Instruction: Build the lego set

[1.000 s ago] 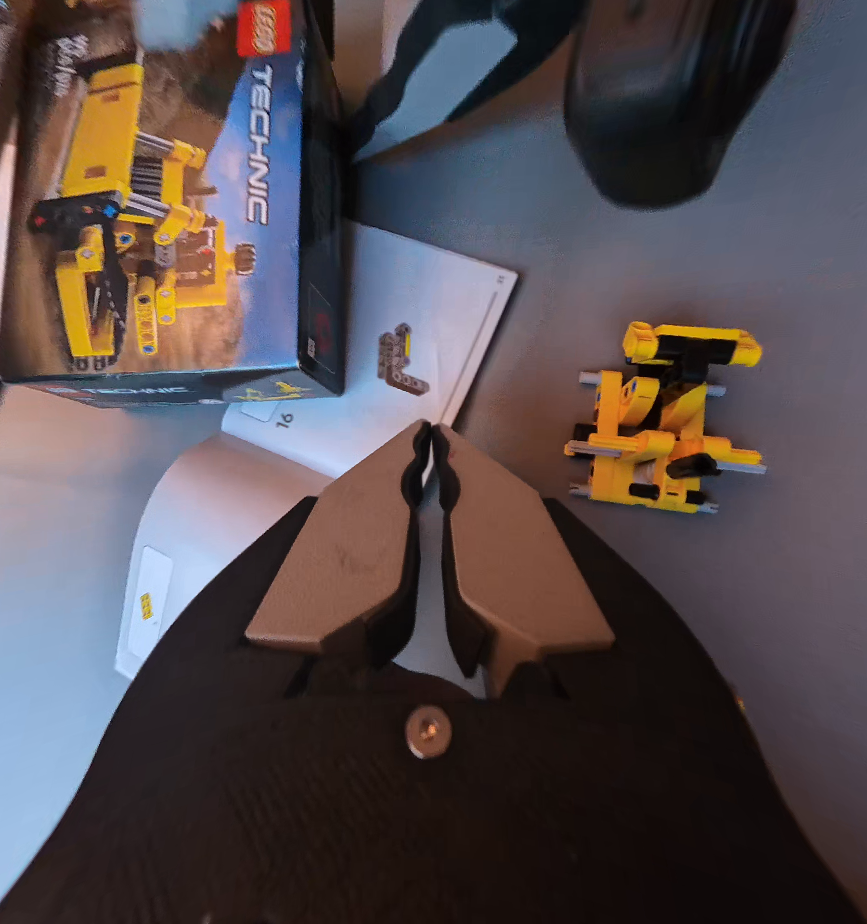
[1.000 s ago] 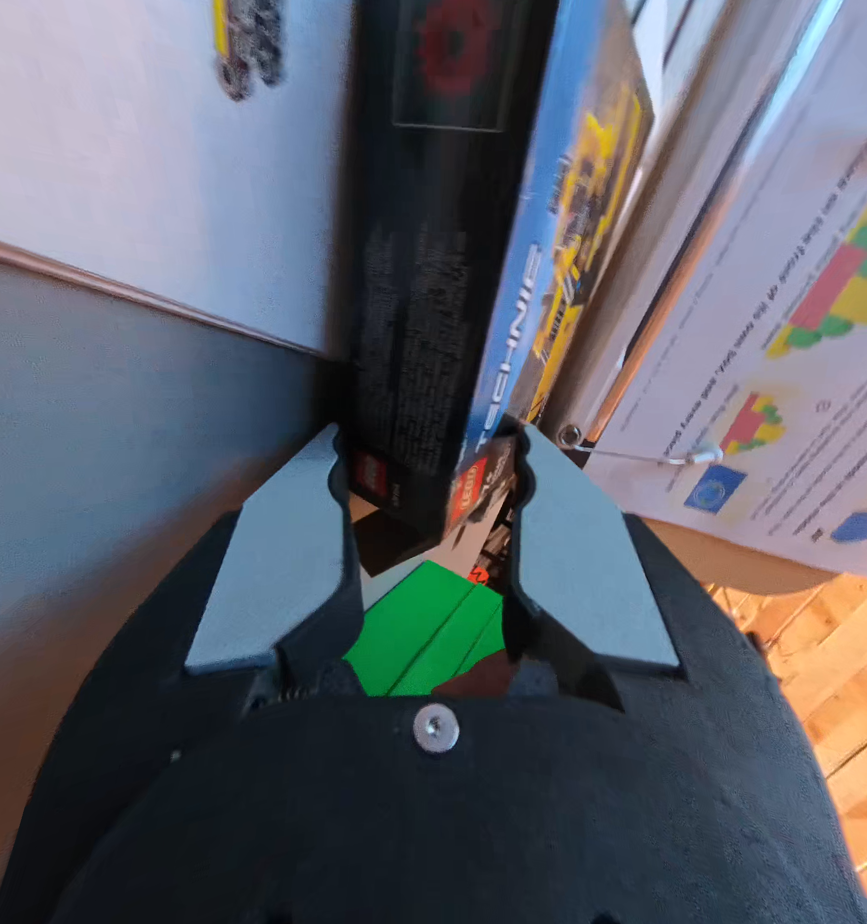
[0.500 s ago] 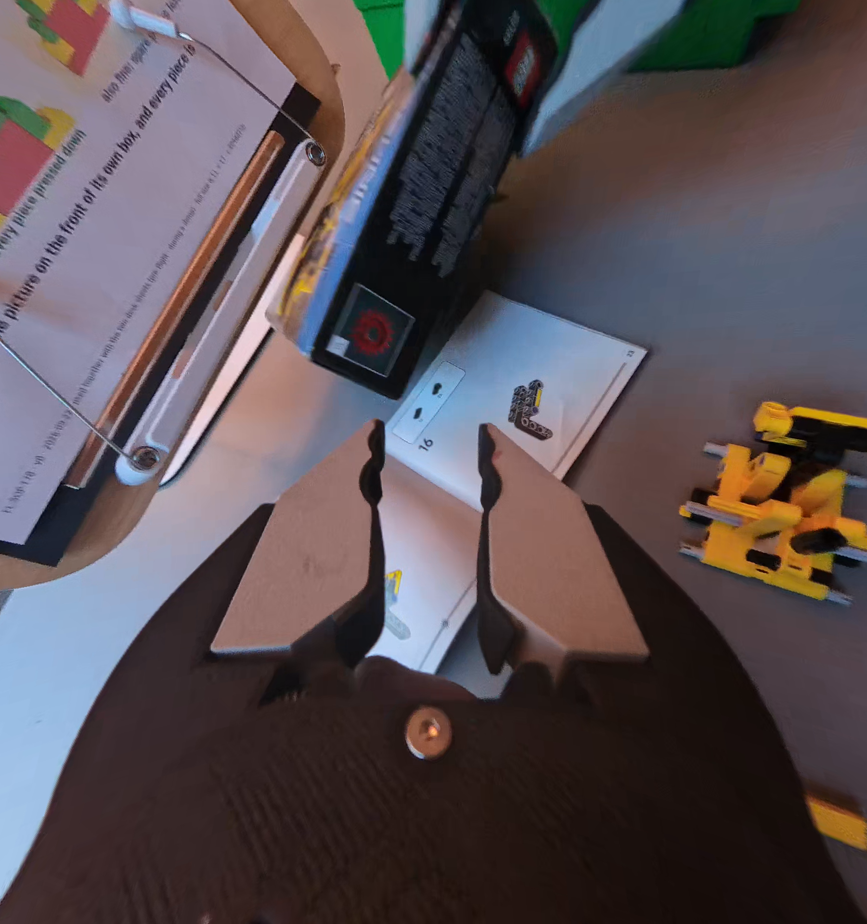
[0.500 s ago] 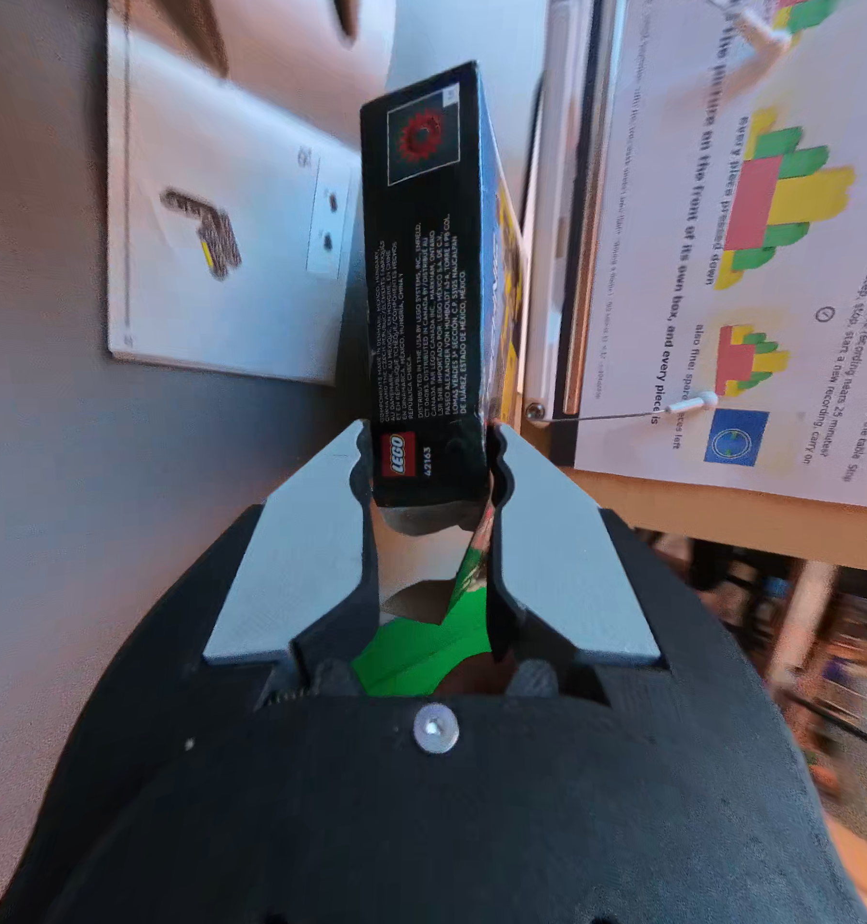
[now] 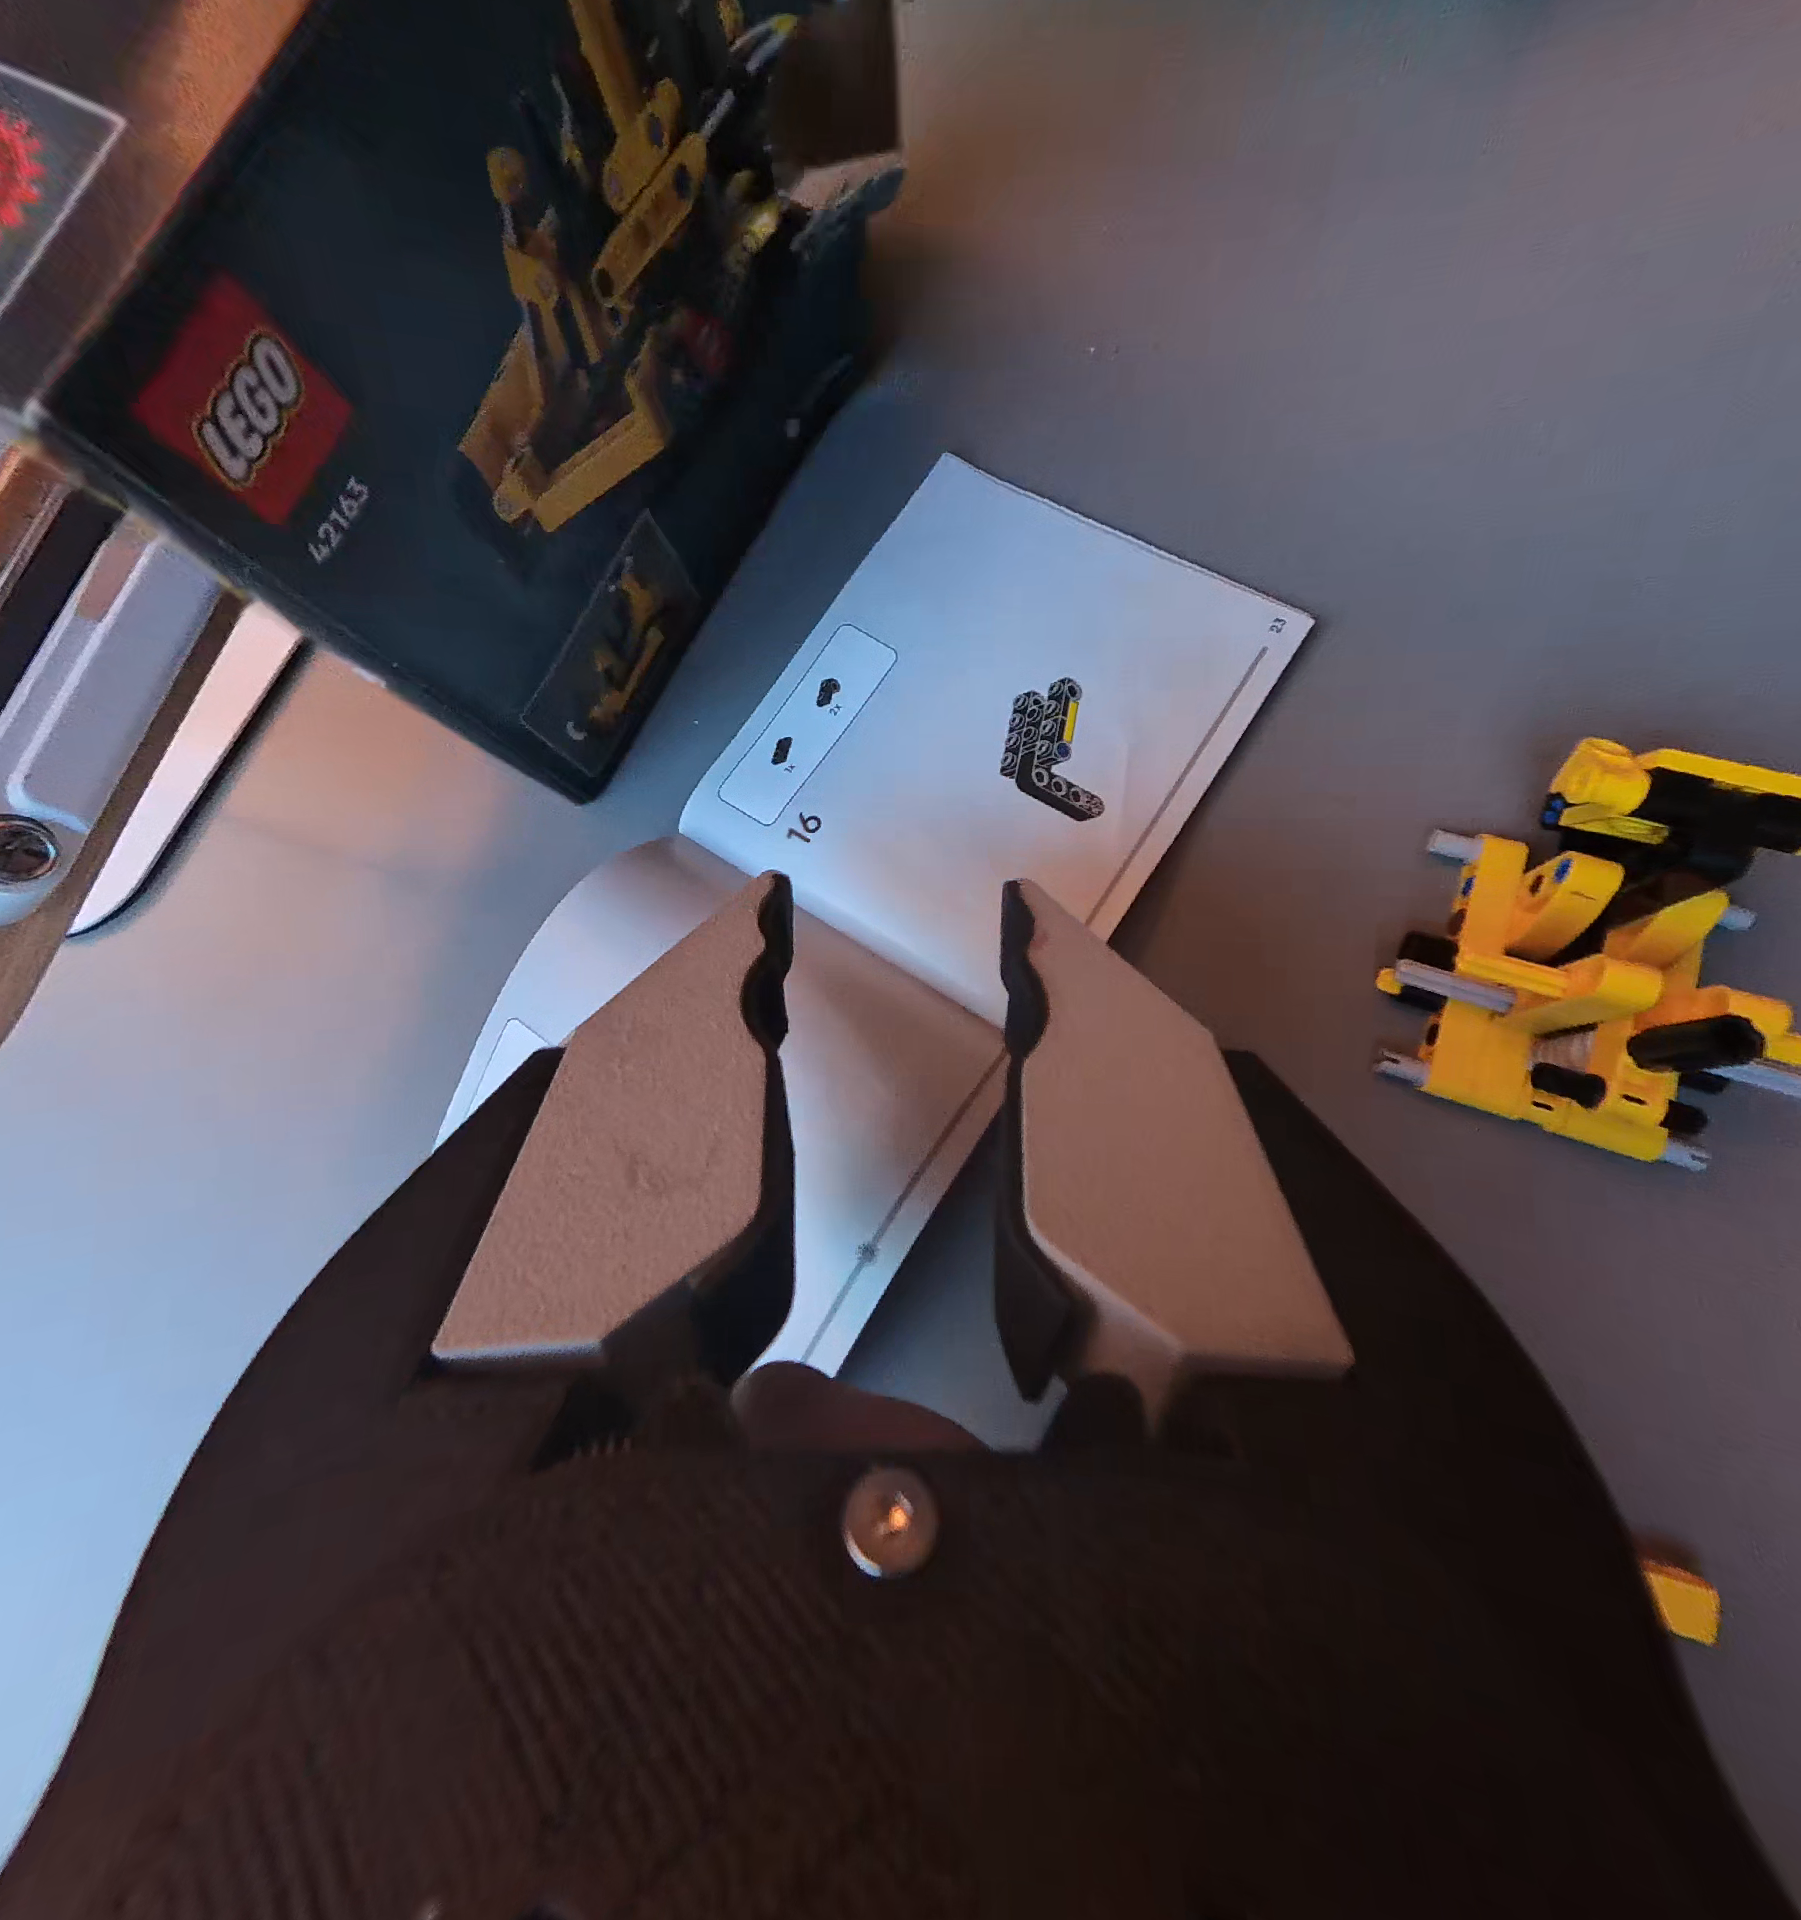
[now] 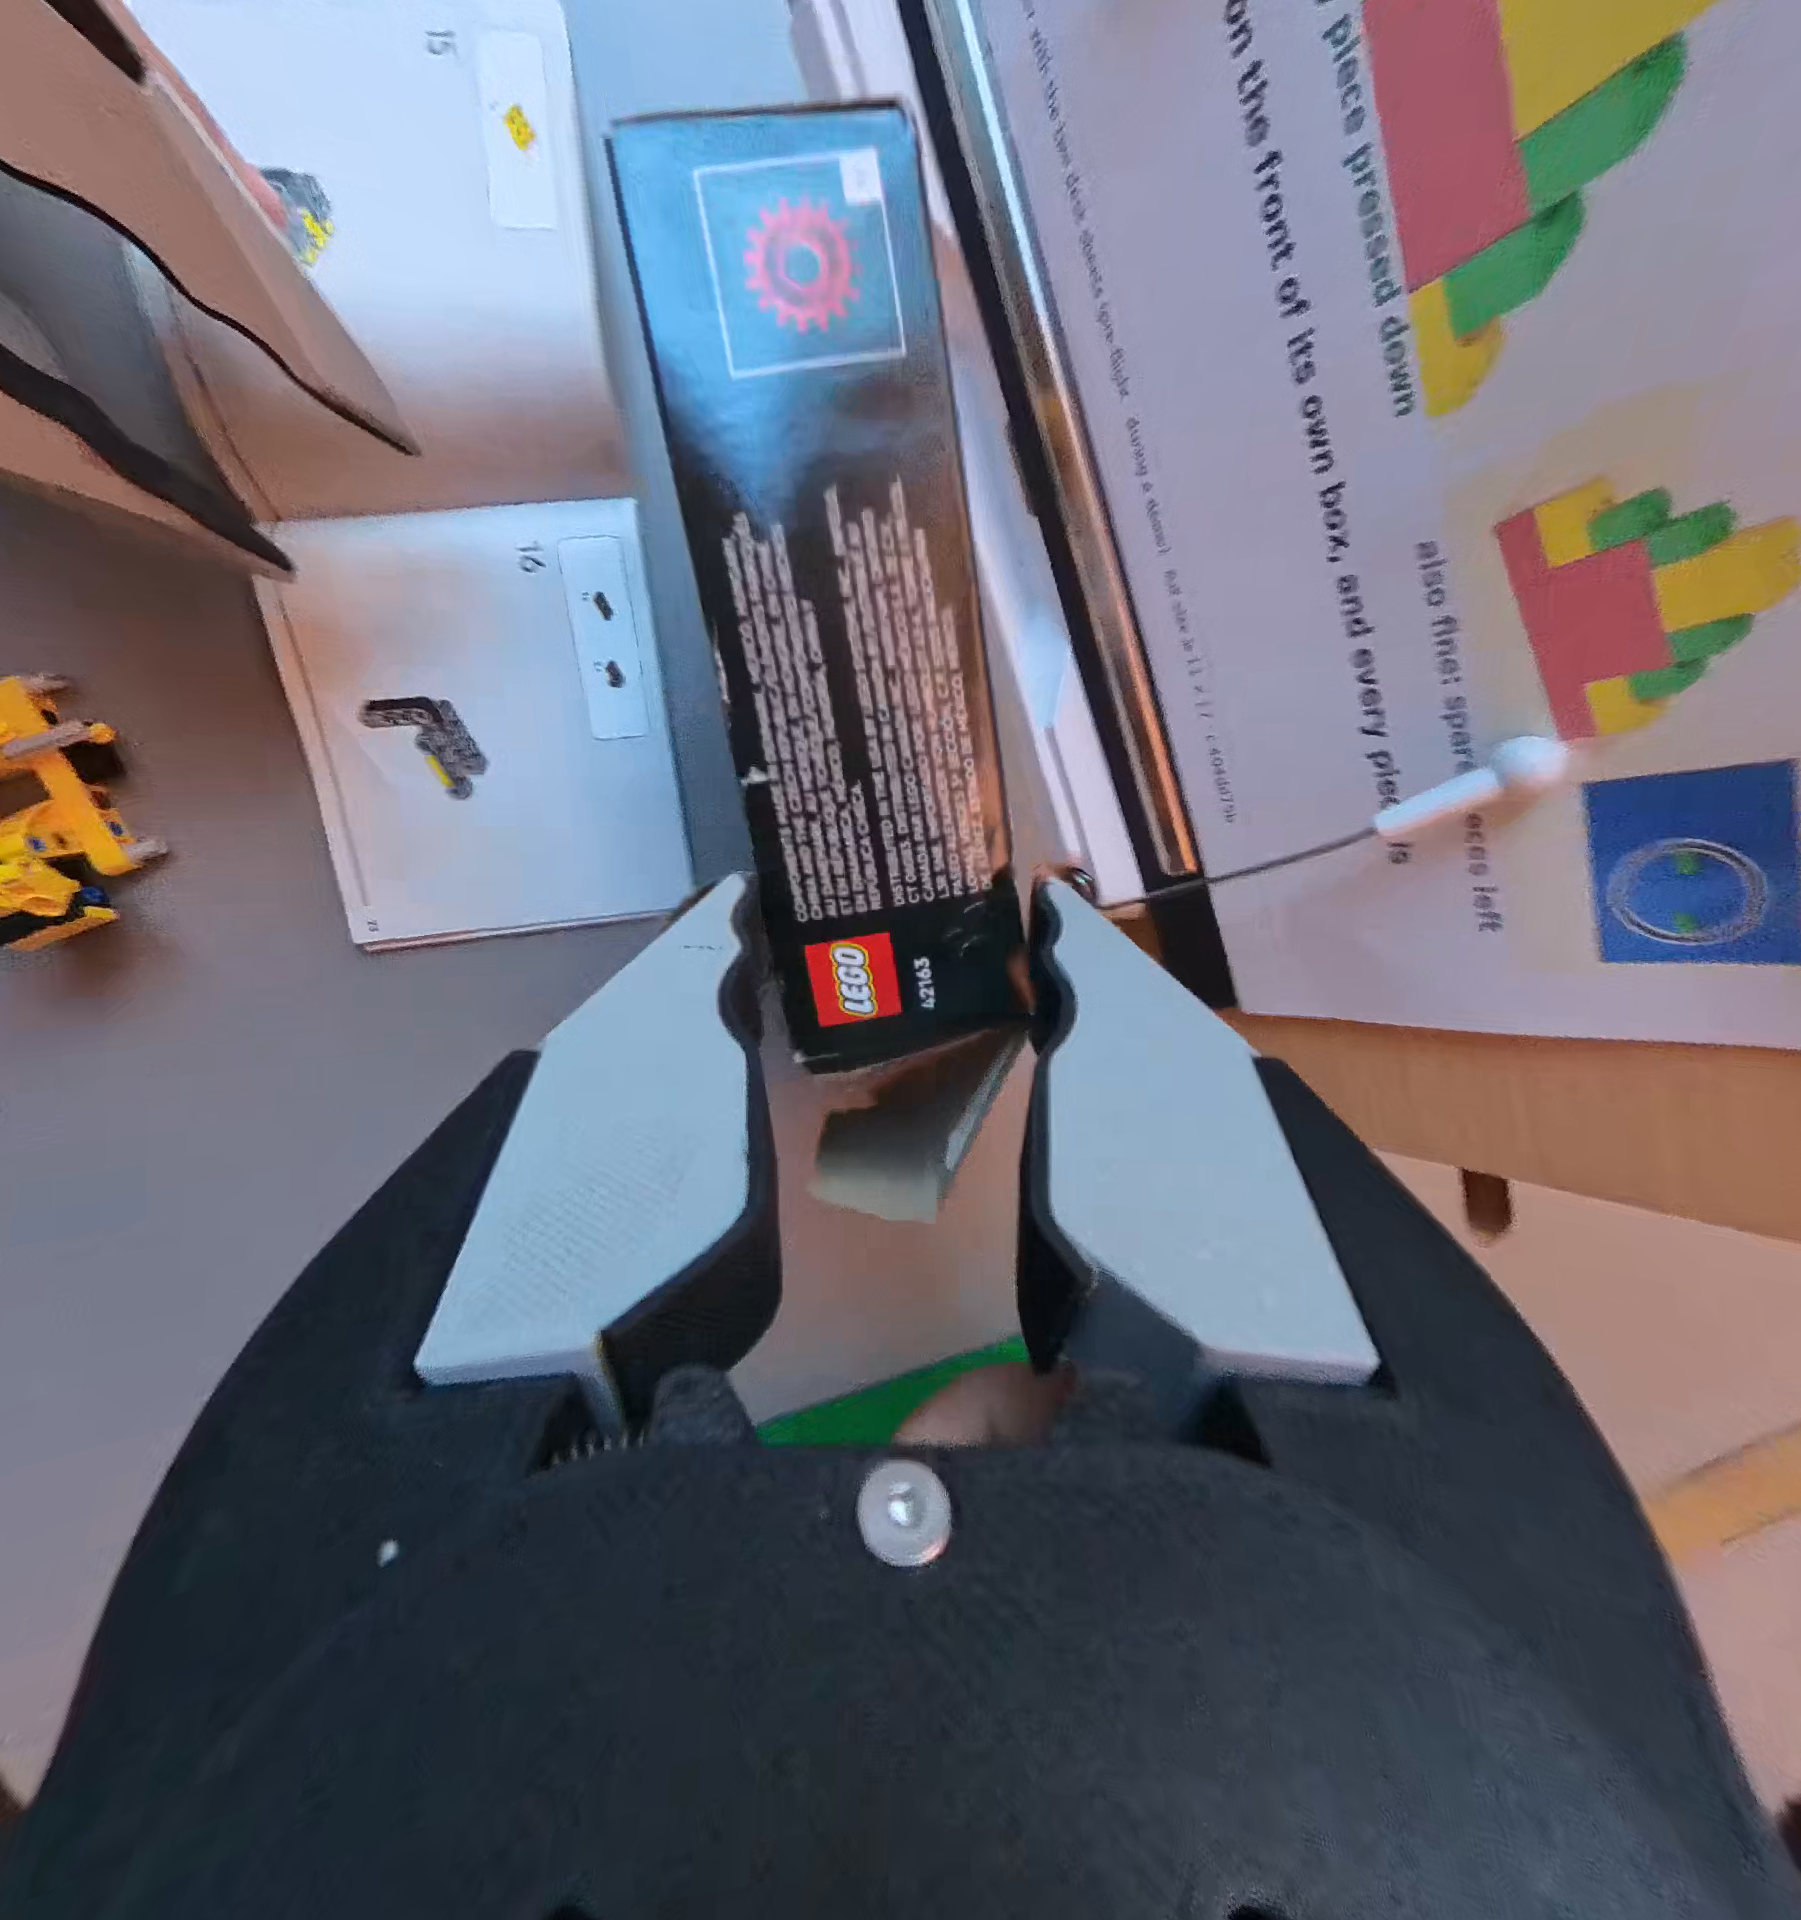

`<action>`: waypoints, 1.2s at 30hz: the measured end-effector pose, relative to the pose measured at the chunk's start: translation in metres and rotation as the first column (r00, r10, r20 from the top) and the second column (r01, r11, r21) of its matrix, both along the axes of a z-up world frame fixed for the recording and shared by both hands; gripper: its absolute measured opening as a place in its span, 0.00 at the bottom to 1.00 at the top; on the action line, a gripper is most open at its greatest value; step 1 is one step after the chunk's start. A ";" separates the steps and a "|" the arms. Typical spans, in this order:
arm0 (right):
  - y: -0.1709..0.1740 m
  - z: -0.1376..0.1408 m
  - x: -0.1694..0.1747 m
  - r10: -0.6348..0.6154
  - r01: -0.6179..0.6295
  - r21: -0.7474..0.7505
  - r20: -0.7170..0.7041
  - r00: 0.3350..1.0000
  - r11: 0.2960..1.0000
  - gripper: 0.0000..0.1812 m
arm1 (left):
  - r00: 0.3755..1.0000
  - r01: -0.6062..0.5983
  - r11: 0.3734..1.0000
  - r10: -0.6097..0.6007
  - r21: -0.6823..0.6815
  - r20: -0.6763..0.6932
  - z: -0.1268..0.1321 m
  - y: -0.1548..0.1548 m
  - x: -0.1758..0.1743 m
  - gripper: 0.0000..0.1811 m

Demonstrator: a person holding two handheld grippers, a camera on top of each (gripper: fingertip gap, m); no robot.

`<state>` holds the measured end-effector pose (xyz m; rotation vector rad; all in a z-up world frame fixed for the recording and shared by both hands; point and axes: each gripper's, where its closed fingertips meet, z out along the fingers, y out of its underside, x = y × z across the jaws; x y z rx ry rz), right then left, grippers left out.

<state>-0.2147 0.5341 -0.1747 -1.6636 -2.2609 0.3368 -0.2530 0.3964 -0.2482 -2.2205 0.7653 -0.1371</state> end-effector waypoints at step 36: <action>-0.120 -0.103 0.034 0.095 -0.082 0.054 -0.321 0.942 0.995 0.01 | 0.993 0.118 0.991 -0.117 -0.059 0.018 -0.010 -0.011 0.021 0.00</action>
